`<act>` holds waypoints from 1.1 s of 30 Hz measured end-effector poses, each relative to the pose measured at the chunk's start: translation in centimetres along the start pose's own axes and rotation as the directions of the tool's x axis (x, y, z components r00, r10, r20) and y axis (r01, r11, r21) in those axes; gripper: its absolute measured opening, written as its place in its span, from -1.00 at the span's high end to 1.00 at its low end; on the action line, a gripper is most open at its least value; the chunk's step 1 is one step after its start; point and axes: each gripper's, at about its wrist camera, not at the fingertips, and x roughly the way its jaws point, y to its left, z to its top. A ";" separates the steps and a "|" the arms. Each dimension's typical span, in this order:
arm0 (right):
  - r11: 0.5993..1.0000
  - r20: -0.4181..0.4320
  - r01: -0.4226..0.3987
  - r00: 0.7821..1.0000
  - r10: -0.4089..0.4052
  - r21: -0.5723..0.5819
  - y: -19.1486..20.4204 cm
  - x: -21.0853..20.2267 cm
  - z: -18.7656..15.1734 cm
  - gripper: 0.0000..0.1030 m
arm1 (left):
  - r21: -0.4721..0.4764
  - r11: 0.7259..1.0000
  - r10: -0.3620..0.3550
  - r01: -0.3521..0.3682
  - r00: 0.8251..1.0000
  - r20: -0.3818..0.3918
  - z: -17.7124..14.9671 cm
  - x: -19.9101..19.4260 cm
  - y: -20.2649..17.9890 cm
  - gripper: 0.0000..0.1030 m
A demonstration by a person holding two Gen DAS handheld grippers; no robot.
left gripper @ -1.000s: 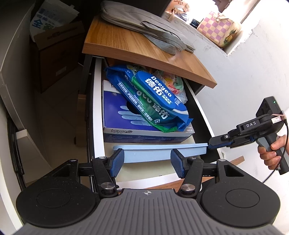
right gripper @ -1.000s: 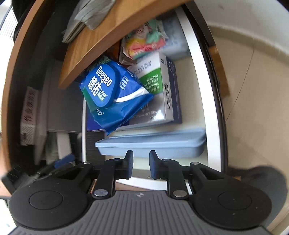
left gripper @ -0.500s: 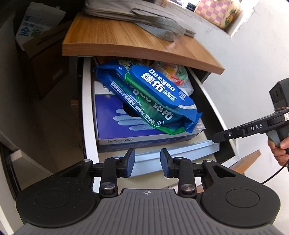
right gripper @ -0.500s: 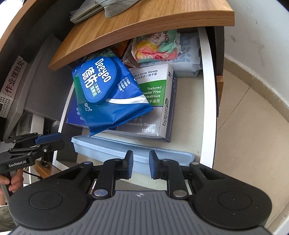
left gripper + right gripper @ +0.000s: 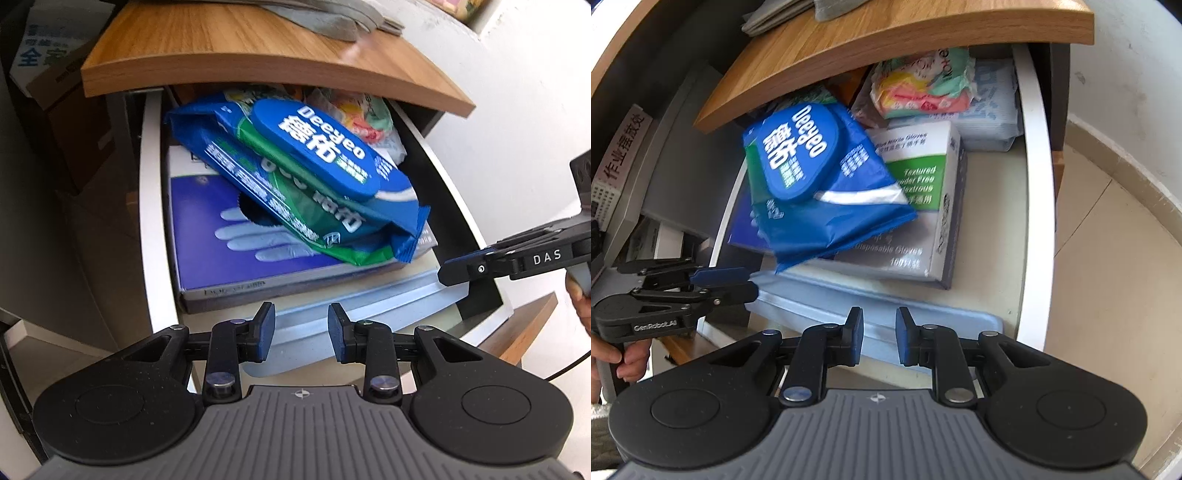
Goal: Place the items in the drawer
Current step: 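Press the tray flat beside the glove box with the open right tool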
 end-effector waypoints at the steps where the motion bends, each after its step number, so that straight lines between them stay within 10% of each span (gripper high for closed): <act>1: 1.000 -0.007 -0.003 1.000 0.003 0.000 0.1 0.0 -0.1 0.56 | -0.001 1.000 -0.005 0.005 1.000 -0.011 -0.1 0.1 0.0 0.34; 17: 0.993 -0.056 0.103 0.993 -0.106 -0.058 -0.3 -0.5 -1.5 0.48 | -0.012 0.999 -0.039 0.039 0.999 -0.015 -1.2 -0.6 -0.2 0.32; 33: 0.951 -0.083 0.235 0.963 -0.255 -0.199 1.6 1.8 -1.4 -0.22 | -0.004 0.997 -0.070 0.071 0.993 0.095 -1.5 -4.3 -0.3 0.20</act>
